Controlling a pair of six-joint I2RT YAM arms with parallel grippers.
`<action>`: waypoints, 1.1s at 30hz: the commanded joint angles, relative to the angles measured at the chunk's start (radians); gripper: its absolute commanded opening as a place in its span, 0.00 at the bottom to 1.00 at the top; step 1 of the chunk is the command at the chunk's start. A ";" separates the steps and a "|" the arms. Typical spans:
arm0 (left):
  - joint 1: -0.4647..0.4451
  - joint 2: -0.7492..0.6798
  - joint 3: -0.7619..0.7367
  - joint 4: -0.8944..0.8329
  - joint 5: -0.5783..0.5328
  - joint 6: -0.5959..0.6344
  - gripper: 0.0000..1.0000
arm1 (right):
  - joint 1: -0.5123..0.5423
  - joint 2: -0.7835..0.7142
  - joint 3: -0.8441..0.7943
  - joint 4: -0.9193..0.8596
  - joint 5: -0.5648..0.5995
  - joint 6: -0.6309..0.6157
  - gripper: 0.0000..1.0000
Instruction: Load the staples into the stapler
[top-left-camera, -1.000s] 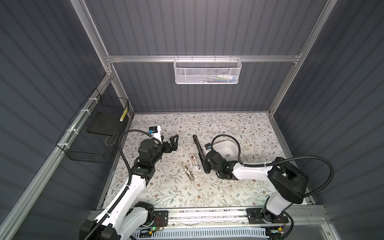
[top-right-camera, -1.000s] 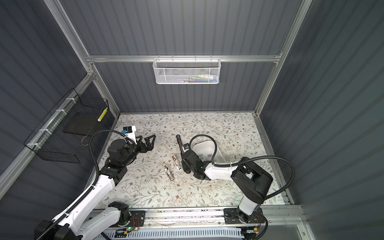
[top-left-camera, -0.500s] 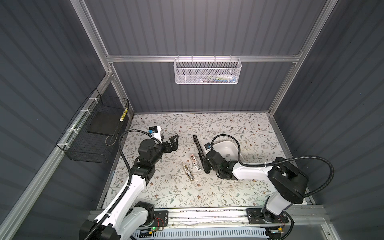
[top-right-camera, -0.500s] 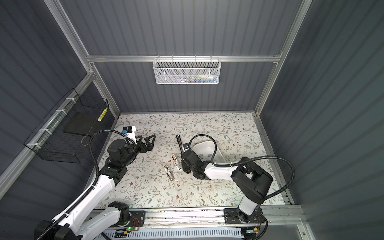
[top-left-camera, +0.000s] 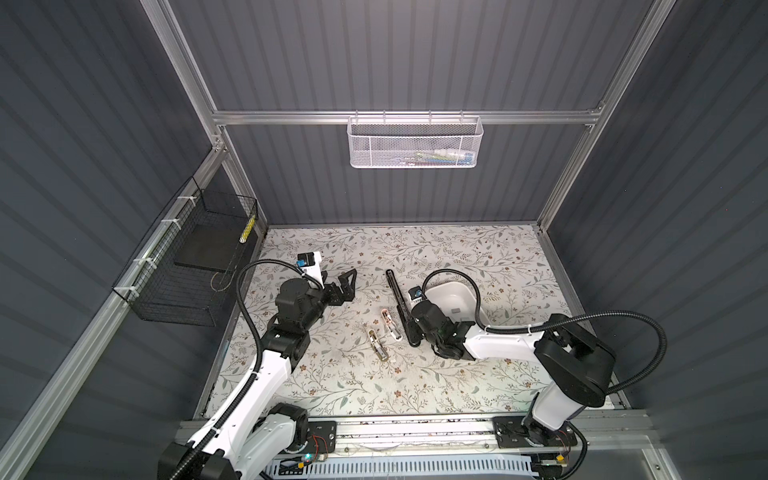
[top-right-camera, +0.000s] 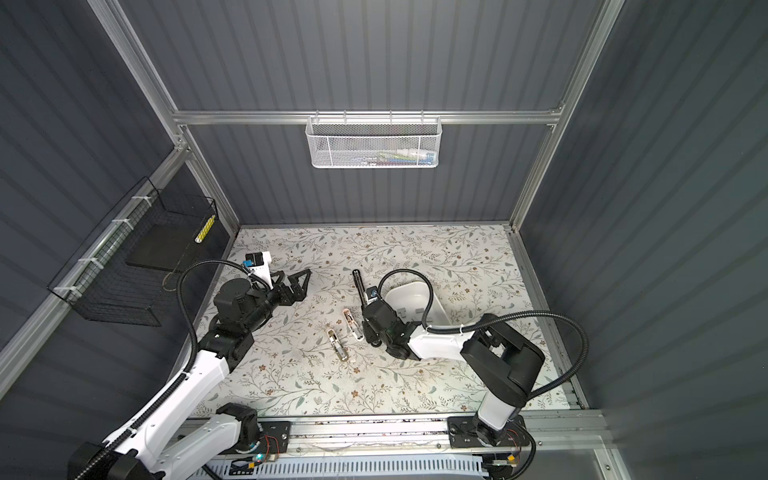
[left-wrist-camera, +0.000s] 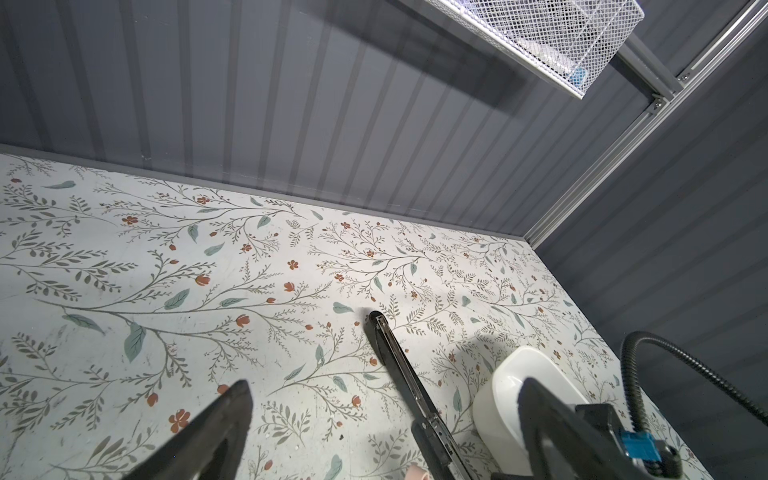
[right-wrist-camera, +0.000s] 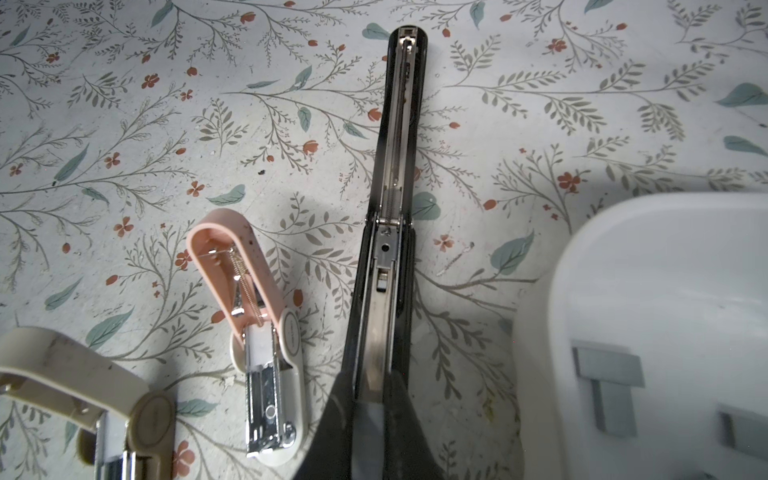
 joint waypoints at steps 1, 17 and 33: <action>-0.001 -0.015 -0.013 0.007 0.015 -0.008 1.00 | 0.006 0.015 0.015 -0.015 0.009 0.008 0.00; -0.001 -0.017 -0.013 0.007 0.016 -0.009 1.00 | 0.006 0.022 0.016 -0.015 -0.002 0.013 0.00; -0.001 -0.017 -0.014 0.009 0.015 -0.008 1.00 | 0.008 0.031 0.018 -0.015 0.000 0.011 0.00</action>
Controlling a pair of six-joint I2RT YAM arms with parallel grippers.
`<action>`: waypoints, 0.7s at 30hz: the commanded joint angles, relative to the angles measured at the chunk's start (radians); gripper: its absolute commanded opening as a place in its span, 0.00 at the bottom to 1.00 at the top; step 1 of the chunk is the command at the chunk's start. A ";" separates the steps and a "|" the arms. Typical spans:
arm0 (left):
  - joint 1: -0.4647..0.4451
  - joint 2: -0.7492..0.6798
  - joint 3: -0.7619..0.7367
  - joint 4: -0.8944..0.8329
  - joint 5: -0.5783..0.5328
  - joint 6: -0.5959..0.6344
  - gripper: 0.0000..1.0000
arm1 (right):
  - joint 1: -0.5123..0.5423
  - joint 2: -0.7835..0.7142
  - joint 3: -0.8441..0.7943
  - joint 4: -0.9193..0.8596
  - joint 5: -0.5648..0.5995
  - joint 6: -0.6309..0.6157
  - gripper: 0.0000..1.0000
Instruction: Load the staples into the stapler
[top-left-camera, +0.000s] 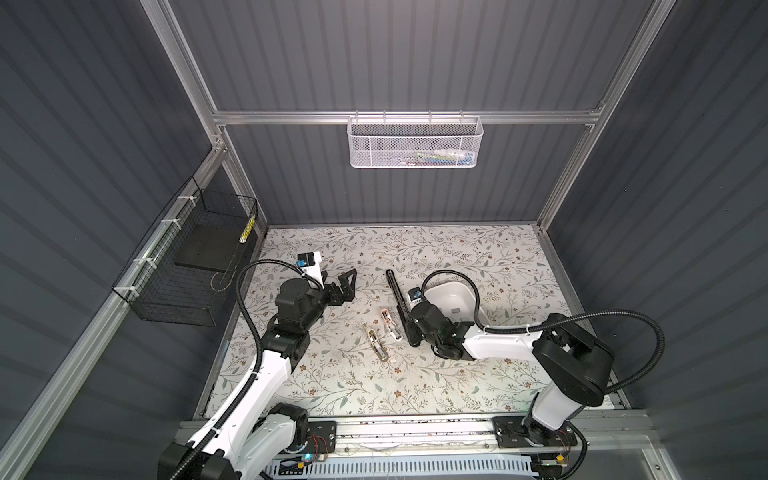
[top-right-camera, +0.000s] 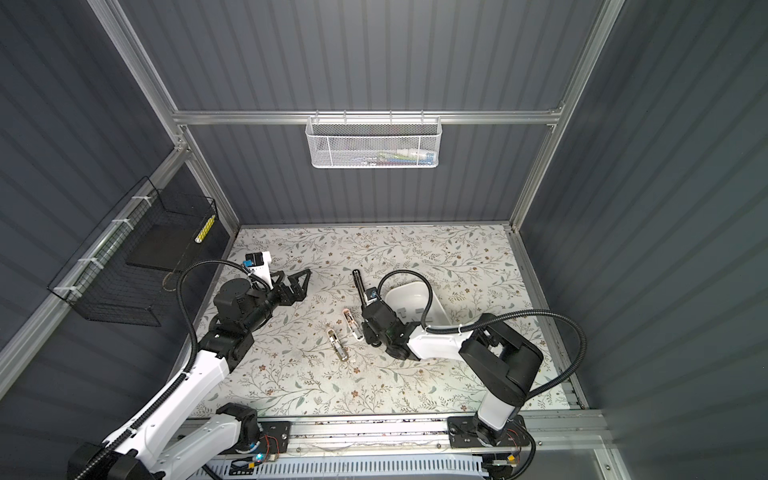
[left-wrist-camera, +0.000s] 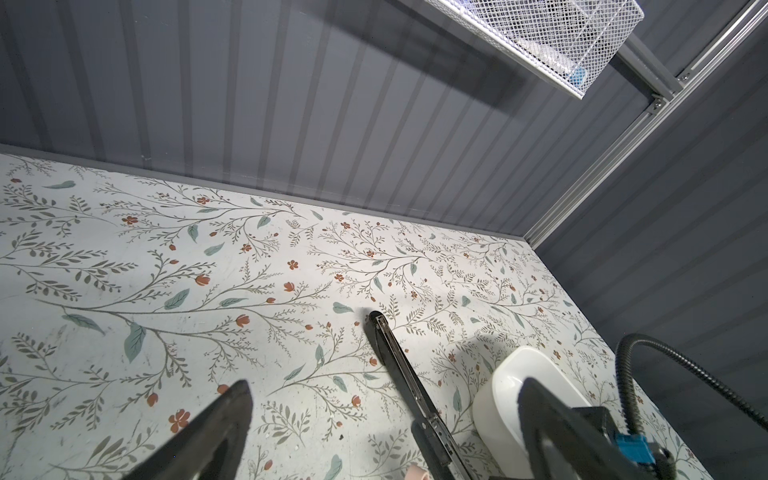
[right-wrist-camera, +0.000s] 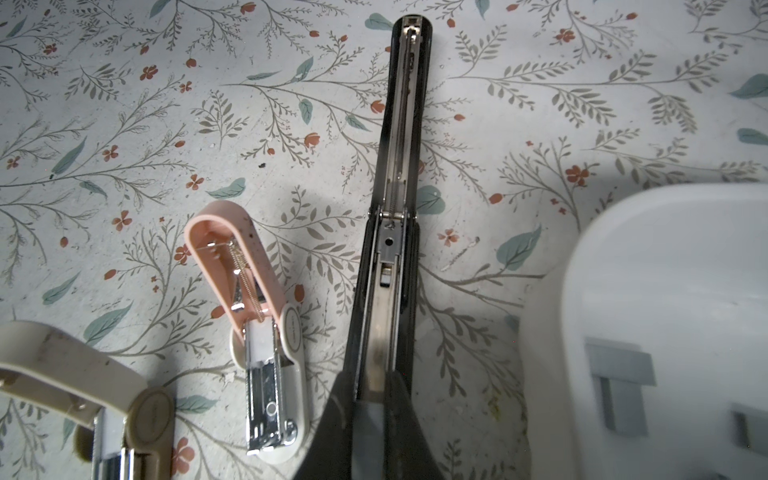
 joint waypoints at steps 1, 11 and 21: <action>-0.001 -0.017 -0.015 0.009 0.017 -0.007 1.00 | 0.005 0.027 0.018 -0.015 0.006 0.009 0.00; -0.001 -0.019 -0.015 0.009 0.018 -0.009 1.00 | 0.005 0.028 0.010 -0.022 0.020 0.009 0.00; -0.001 -0.020 -0.014 0.009 0.018 -0.010 1.00 | 0.009 -0.003 -0.005 -0.045 0.002 0.030 0.00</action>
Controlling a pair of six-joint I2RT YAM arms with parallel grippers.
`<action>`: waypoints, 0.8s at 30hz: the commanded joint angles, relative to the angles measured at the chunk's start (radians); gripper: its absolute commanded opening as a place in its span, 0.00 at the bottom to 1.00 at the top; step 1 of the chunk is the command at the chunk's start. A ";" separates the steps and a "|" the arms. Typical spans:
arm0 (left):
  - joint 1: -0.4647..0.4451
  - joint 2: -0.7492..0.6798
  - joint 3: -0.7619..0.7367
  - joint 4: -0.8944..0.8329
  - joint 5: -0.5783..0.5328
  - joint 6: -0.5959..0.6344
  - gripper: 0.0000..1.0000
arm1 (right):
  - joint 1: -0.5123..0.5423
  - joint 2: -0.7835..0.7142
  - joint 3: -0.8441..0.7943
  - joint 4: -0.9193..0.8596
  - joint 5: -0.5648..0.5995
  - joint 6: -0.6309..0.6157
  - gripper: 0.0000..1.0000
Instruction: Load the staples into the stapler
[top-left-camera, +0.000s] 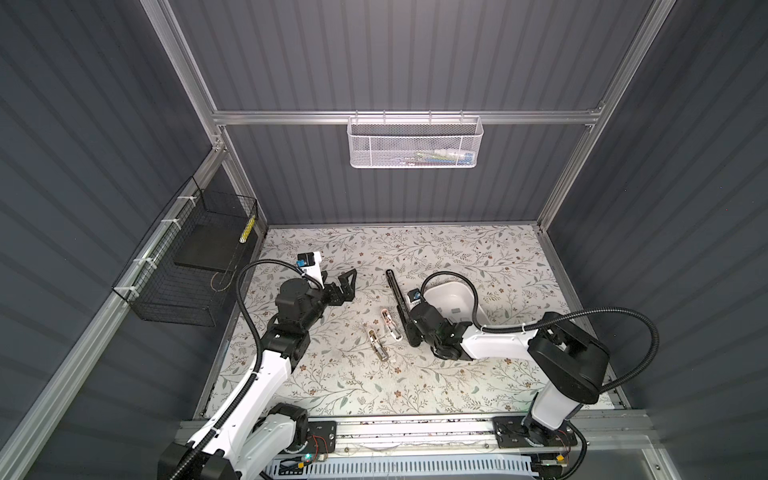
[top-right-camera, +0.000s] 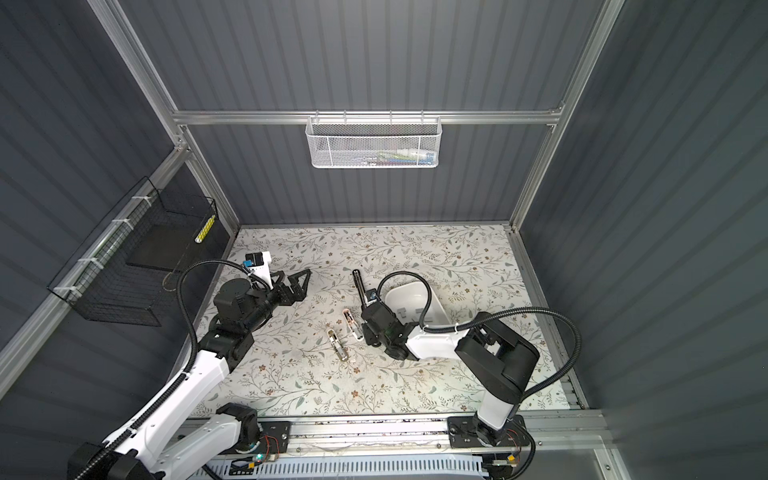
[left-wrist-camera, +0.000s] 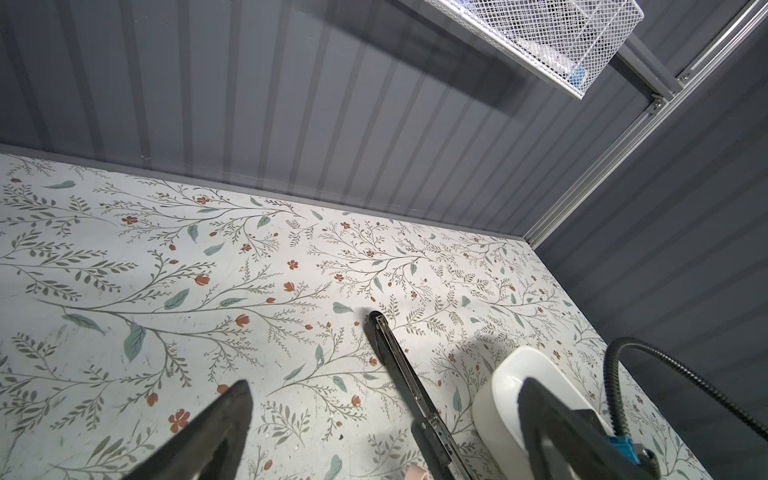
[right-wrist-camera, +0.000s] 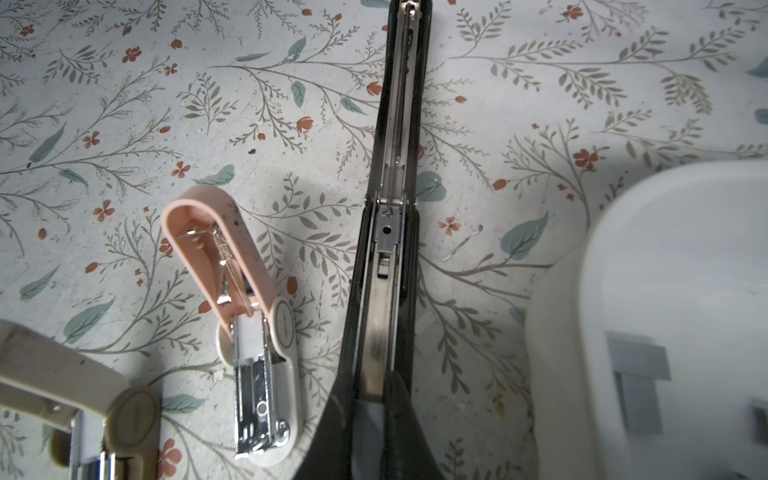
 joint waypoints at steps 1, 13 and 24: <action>-0.001 -0.020 -0.015 0.008 0.018 -0.009 1.00 | 0.010 -0.028 -0.011 -0.042 0.003 0.018 0.00; -0.001 -0.027 -0.017 0.006 0.019 -0.012 1.00 | 0.022 -0.071 -0.054 -0.062 -0.001 0.048 0.01; -0.001 -0.032 -0.019 0.004 0.019 -0.013 1.00 | 0.033 -0.076 -0.041 -0.077 0.005 0.046 0.24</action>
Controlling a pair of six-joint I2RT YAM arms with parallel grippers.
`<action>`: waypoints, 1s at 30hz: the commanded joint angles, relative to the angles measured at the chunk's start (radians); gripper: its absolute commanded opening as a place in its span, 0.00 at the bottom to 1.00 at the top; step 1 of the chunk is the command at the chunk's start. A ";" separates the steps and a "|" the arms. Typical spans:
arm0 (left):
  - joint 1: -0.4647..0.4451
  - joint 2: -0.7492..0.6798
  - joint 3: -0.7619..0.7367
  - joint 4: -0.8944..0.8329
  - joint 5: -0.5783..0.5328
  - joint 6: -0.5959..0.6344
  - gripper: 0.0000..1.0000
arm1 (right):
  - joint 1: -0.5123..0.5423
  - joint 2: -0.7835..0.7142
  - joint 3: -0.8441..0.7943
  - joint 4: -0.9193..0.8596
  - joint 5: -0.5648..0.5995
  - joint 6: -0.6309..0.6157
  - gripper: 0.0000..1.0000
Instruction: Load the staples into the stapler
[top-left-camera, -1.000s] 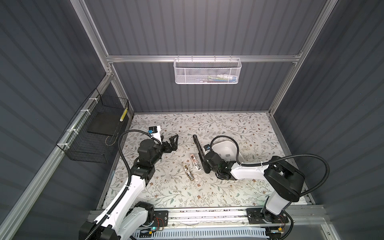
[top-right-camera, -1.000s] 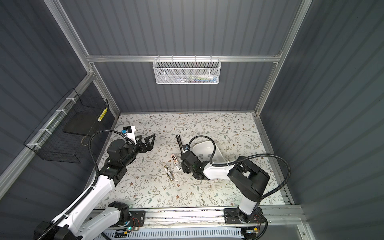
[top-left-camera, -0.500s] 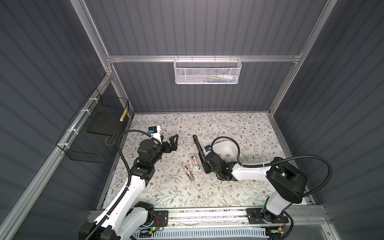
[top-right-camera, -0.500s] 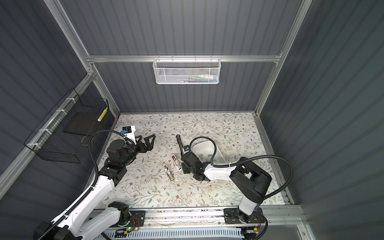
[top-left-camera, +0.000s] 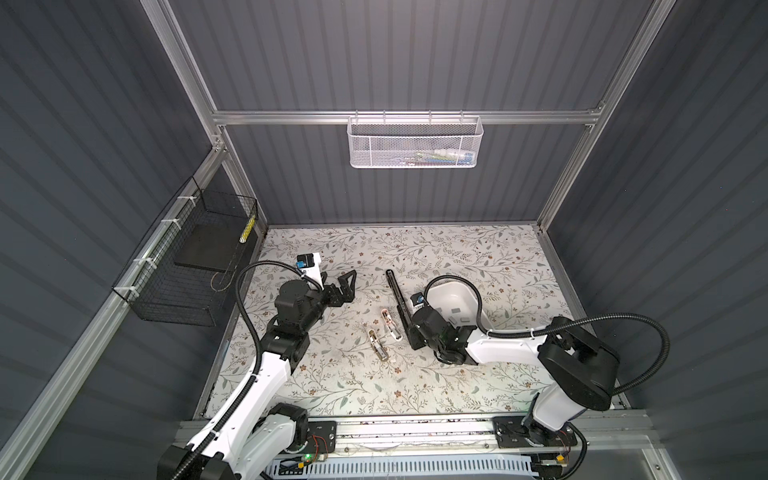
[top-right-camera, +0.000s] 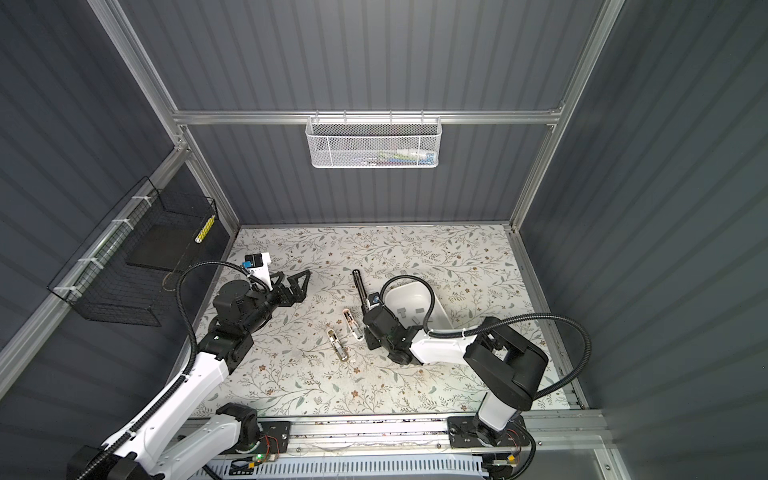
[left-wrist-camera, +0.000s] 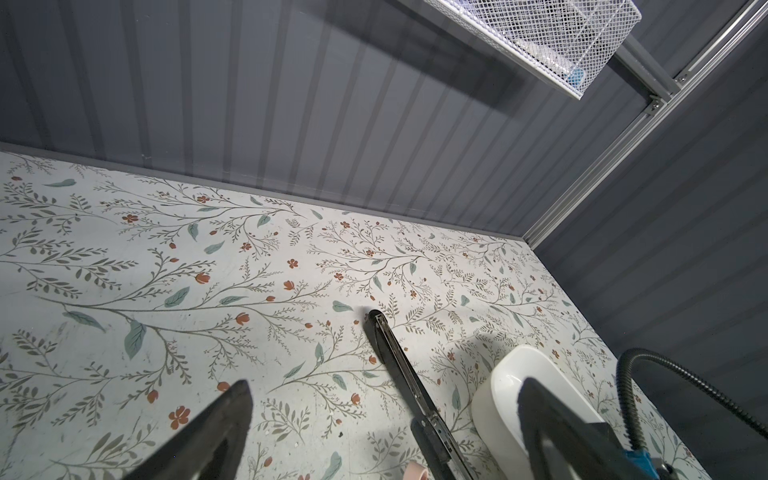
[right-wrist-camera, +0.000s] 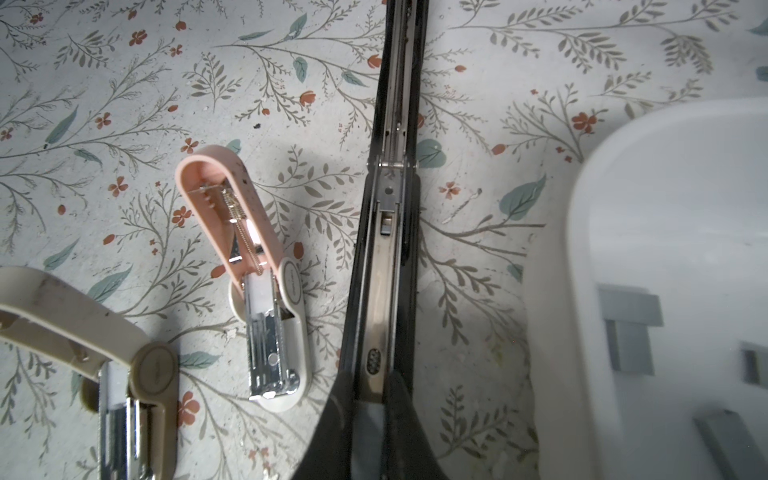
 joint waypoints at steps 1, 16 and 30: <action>-0.001 -0.017 -0.007 0.004 0.019 -0.011 1.00 | 0.010 -0.024 0.000 -0.039 0.011 0.001 0.29; -0.001 0.040 0.000 0.042 0.047 0.091 1.00 | 0.021 -0.225 0.035 -0.111 0.172 0.010 0.30; -0.001 0.120 0.057 0.064 0.158 0.255 1.00 | -0.147 -0.363 0.177 -0.523 0.397 0.338 0.26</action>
